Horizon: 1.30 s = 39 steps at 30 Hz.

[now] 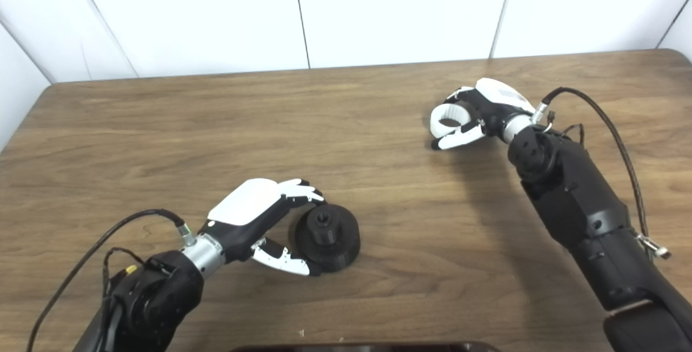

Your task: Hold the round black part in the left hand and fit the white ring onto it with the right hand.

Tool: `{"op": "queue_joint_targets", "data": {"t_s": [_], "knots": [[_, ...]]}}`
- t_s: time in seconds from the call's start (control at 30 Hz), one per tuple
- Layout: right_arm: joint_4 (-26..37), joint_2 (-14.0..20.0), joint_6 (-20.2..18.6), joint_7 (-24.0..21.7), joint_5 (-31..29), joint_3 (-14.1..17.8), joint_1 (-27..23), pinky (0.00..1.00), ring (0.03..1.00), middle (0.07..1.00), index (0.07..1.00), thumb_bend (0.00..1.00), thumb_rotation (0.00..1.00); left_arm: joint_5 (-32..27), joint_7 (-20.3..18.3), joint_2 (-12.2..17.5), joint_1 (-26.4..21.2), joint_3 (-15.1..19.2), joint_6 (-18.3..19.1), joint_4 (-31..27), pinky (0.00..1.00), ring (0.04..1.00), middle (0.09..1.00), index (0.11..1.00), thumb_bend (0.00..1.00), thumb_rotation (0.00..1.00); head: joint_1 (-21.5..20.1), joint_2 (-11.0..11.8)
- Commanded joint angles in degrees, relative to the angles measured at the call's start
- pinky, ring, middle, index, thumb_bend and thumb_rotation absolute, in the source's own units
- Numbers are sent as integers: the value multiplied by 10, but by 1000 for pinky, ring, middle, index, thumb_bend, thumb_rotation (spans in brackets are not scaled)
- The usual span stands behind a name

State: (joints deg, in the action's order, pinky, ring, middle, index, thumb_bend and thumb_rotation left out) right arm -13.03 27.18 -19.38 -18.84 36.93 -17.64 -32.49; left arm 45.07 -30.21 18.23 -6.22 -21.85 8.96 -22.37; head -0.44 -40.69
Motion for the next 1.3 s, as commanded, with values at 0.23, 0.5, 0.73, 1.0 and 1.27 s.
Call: {"op": "queue_joint_targets", "data": {"t_s": [0.23, 0.5, 0.73, 1.0, 1.27], "knots": [[15, 10, 10, 16, 6, 10, -29, 881, 969, 933, 765, 725, 348, -7, -4, -1, -4, -1, -2, -14, 803, 940, 874, 728, 641, 441, -1, -2], [17, 13, 12, 17, 6, 13, -26, 870, 968, 930, 767, 738, 343, -9, -6, -1, -2, 1, 1, -17, 810, 944, 876, 728, 642, 437, -1, -3], [18, 16, 13, 15, 5, 14, -25, 869, 967, 930, 772, 753, 354, -9, -12, 0, -2, 2, 4, -22, 813, 945, 877, 731, 636, 447, -2, -6], [17, 16, 12, 17, 9, 14, -24, 869, 965, 926, 759, 744, 346, -9, -13, 0, -3, 3, 2, -22, 801, 941, 875, 728, 637, 435, -2, -5], [13, 12, 15, 24, 7, 17, -21, 870, 960, 916, 729, 732, 330, -10, -16, -1, -3, 4, 4, -25, 805, 942, 875, 727, 637, 428, -2, -5]]}}
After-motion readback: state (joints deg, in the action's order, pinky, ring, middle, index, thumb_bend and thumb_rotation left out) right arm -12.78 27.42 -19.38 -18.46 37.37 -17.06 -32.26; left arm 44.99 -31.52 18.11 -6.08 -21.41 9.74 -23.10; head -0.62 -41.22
